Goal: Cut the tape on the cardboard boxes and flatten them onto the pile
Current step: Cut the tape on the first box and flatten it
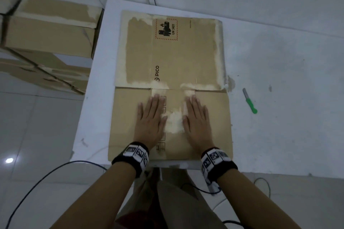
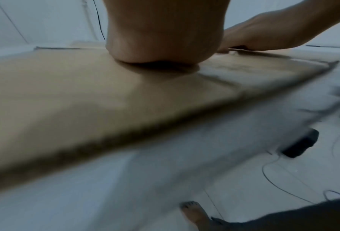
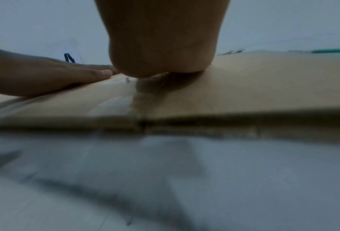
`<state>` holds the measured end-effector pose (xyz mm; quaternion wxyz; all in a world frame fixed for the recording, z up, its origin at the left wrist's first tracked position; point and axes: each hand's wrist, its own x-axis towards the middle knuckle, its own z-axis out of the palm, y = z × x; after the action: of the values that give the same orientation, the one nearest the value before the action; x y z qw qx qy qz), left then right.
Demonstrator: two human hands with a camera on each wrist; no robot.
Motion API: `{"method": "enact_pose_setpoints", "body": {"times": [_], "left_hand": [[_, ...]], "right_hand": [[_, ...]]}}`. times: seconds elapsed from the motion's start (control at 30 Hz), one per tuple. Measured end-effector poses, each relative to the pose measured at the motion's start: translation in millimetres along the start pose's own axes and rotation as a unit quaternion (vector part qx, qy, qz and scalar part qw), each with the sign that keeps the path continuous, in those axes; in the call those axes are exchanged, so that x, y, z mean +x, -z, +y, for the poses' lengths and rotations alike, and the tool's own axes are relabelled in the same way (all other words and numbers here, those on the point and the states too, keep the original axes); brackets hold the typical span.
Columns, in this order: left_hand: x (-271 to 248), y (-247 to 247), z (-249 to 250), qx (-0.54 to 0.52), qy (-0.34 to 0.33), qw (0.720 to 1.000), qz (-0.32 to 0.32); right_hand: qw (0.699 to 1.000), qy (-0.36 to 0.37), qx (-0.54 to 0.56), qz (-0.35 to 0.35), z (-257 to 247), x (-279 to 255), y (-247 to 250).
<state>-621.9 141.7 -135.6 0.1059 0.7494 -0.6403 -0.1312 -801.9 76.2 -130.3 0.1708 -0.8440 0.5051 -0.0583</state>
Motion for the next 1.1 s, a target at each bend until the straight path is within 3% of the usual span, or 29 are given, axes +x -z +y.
{"method": "enact_pose_setpoints", "body": {"times": [0.17,0.33,0.47,0.6,0.77,0.97,1.1], "left_hand": [[-38,-5,0,0.006,-0.009,1.0,-0.002],[-35,-5,1,-0.016,-0.001,1.0,-0.007],[-23,2,5,-0.054,0.003,0.998,0.036],[30,8,2,-0.04,-0.028,0.998,0.031],[125,16,-12,-0.028,-0.004,0.999,-0.028],[229,33,-37,-0.014,0.017,0.999,-0.04],[278,37,-49,-0.017,0.034,0.999,-0.032]], "right_hand": [[0.999,-0.006,0.013,0.034,-14,-52,-11],[0.999,-0.018,0.018,0.043,-17,-50,-10],[0.996,-0.028,0.045,0.075,-17,-39,-4],[0.996,-0.045,0.016,0.07,-15,14,5],[0.998,-0.043,0.024,0.03,2,113,14],[1.0,-0.01,-0.001,-0.008,23,229,30],[1.0,-0.007,0.007,-0.009,30,279,33]]}}
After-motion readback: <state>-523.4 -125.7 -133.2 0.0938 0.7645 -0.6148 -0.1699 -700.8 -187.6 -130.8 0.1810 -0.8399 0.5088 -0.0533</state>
